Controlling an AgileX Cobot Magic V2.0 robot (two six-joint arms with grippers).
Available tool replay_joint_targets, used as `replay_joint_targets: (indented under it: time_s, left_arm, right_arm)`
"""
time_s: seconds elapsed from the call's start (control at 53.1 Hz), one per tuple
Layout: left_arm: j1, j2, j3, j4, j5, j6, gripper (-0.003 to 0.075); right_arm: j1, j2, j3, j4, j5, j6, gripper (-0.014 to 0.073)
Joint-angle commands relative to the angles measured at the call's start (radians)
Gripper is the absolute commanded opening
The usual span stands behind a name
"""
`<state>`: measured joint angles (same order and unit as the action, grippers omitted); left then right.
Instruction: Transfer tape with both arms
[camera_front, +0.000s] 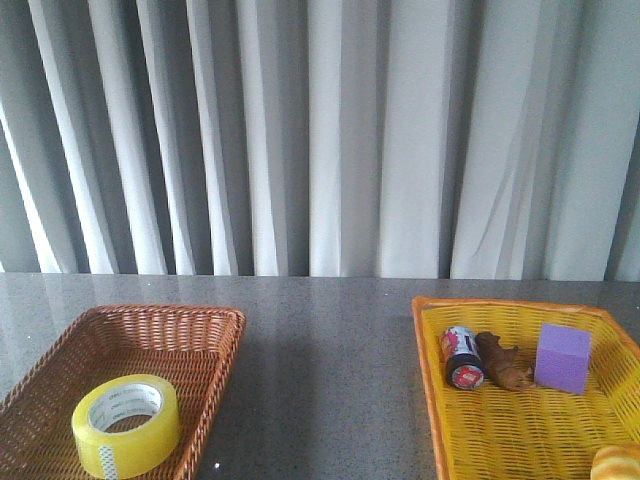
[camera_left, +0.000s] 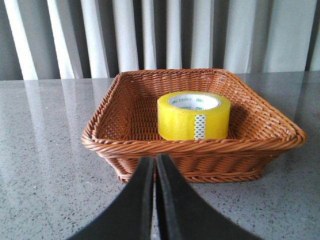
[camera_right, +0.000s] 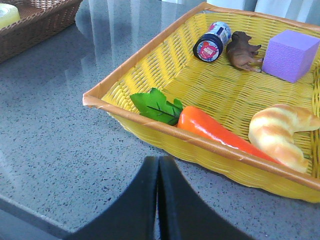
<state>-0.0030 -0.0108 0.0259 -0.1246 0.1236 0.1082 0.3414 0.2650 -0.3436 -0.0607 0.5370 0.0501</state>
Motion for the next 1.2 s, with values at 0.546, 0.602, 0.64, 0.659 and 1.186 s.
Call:
replay_joint_targets:
  time_s: [0.546,0.602,0.64,0.659,1.186]
  left_arm:
    - [-0.008,-0.015,-0.028,0.08,-0.057,-0.151,-0.0006]
    - [-0.008,-0.015,-0.028,0.08,-0.057,-0.151,-0.0006]
    - [-0.008,-0.015,-0.028,0.08,-0.057,-0.15,-0.0006]
    - [-0.008,-0.015,-0.028,0.08,-0.057,-0.15,-0.0006]
    - [-0.008,-0.015,-0.028,0.08,-0.057,-0.15,-0.0006]
  right_arm:
    - [-0.004,0.009,-0.029,-0.008,-0.07,-0.002,-0.0006]
    - [-0.004,0.009,-0.029,-0.008,-0.07,-0.002,-0.0006]
    - [-0.004,0.009,-0.029,-0.008,-0.07,-0.002,-0.0006]
    - [-0.004,0.009,-0.029,-0.008,-0.07,-0.002,-0.0006]
    - [-0.005,-0.056,0.075,-0.044,-0.133,-0.007,-0.0006]
